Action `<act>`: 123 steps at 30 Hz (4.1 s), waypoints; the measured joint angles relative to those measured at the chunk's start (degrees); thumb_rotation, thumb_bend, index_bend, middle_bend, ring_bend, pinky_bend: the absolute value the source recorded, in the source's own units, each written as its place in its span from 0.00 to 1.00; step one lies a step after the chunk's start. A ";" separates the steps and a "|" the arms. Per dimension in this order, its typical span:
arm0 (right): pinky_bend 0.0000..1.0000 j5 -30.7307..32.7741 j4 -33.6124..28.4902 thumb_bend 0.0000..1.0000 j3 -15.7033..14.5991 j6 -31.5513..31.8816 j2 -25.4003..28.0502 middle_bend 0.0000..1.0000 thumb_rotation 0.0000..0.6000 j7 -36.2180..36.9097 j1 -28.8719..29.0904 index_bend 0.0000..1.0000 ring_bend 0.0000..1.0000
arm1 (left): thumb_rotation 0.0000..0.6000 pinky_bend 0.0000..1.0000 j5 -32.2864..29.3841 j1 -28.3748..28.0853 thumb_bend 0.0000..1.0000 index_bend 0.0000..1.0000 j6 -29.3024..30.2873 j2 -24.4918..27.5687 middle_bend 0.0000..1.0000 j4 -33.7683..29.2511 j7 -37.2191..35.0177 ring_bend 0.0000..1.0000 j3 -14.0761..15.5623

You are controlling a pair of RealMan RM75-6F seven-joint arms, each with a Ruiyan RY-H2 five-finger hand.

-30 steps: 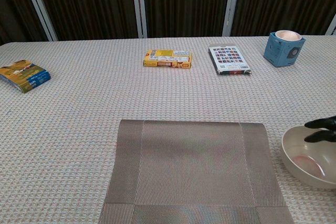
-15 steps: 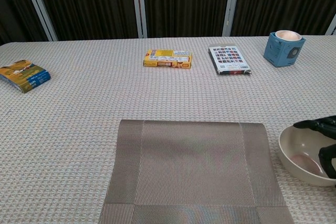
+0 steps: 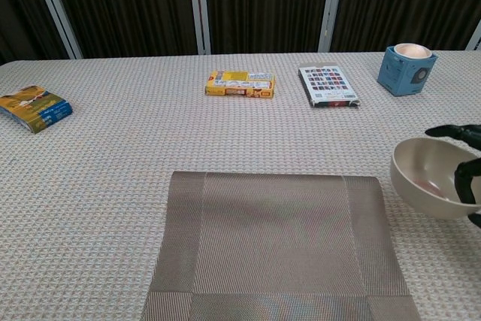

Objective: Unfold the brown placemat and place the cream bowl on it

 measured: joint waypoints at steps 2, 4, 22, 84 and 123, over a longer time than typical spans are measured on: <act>0.00 0.97 -0.16 0.43 1.32 0.05 0.25 0.00 1.00 0.31 0.59 0.76 0.00 | 1.00 0.00 -0.16 -0.02 0.00 0.00 -0.04 0.02 0.00 0.05 -0.08 0.00 -0.05; 0.00 2.31 -0.06 0.43 2.99 -0.26 0.51 0.00 1.00 0.74 1.47 0.76 0.00 | 1.00 0.00 -0.39 -0.06 0.00 0.00 -0.12 0.02 0.00 0.12 -0.16 0.00 -0.13; 0.00 22.71 20.19 0.42 16.34 -18.67 -4.65 0.00 1.00 3.96 14.16 0.76 0.00 | 1.00 0.00 -4.24 -1.25 0.00 0.00 -2.60 -1.40 0.00 0.74 1.51 0.00 -1.02; 0.00 11.84 -18.64 0.00 3.95 11.25 19.55 0.00 1.00 2.37 -6.48 0.00 0.00 | 1.00 0.00 38.04 -17.06 0.27 0.32 -10.38 -35.24 0.00 38.29 -10.94 0.00 12.53; 0.00 12.58 -18.17 0.00 4.43 10.36 19.56 0.00 1.00 2.99 -6.41 0.00 0.00 | 1.00 0.00 34.10 -20.86 0.32 0.37 -8.59 -45.51 0.00 47.77 -11.41 0.00 15.50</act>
